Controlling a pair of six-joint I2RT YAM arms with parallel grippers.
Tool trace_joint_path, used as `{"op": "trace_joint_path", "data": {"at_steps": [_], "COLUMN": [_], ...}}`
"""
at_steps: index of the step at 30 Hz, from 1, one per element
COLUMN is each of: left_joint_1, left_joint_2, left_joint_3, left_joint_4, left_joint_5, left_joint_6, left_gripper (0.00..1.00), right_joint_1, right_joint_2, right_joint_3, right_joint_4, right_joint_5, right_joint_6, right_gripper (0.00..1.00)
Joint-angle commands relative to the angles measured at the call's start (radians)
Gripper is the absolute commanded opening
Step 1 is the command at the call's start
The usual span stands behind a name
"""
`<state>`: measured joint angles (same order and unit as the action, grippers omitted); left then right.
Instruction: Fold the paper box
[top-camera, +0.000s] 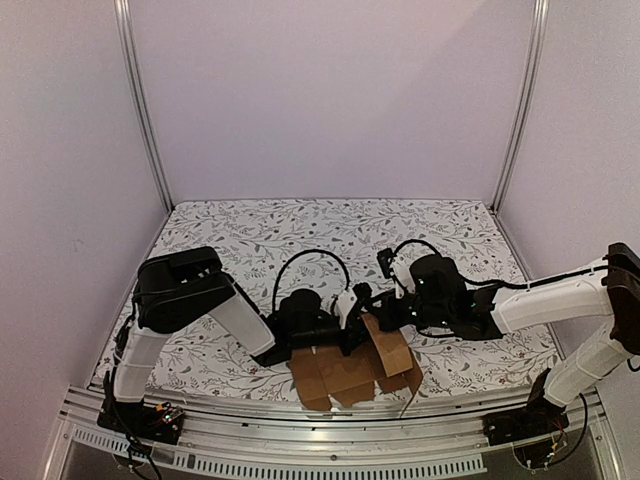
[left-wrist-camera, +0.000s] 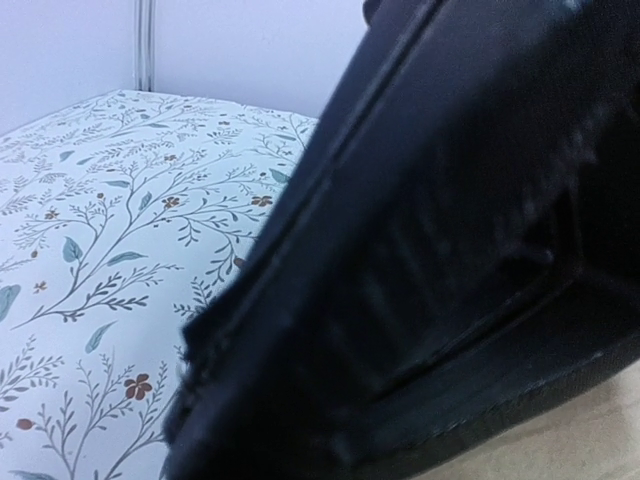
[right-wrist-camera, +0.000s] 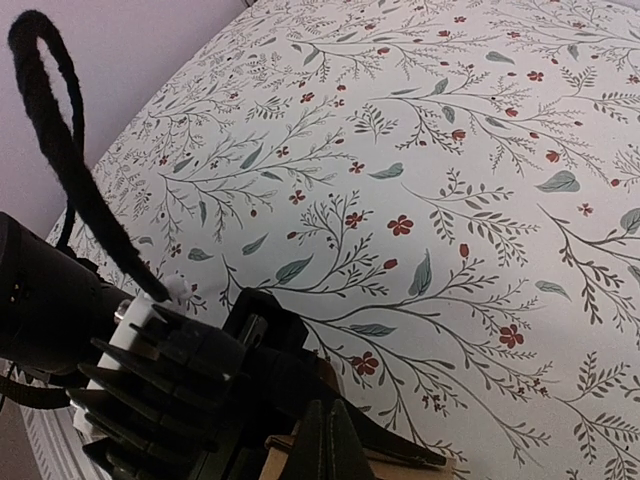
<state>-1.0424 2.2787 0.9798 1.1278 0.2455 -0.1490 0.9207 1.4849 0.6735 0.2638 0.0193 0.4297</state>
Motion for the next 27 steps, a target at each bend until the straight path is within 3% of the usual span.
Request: {"op": "trace_joint_path", "data": {"at_steps": [1,3,16,27], "left_joint_1": [-0.004,-0.004,-0.011,-0.014], "left_joint_2": [0.020,0.020,-0.058,-0.155], "left_joint_3": [0.027,0.028,-0.021,-0.073], "left_joint_4": [-0.007,-0.014,-0.075,-0.162], "left_joint_5": [0.040,0.038,-0.095,-0.436], "left_joint_6": [-0.001,0.003,0.083,0.123], "left_gripper": [0.07,0.00,0.00,0.00], "right_joint_1": [-0.003,-0.002,-0.003,-0.002], "right_joint_2": [0.000,-0.001,-0.049,-0.194], "right_joint_3": [-0.033,-0.035,-0.026,0.064], "right_joint_4": [-0.044,-0.044,-0.071,-0.245], "right_joint_5": [-0.008,-0.007,0.002,0.038], "right_joint_6": [0.004,0.004,0.004,-0.013], "right_gripper": [0.00,0.00,0.02,0.41]}}
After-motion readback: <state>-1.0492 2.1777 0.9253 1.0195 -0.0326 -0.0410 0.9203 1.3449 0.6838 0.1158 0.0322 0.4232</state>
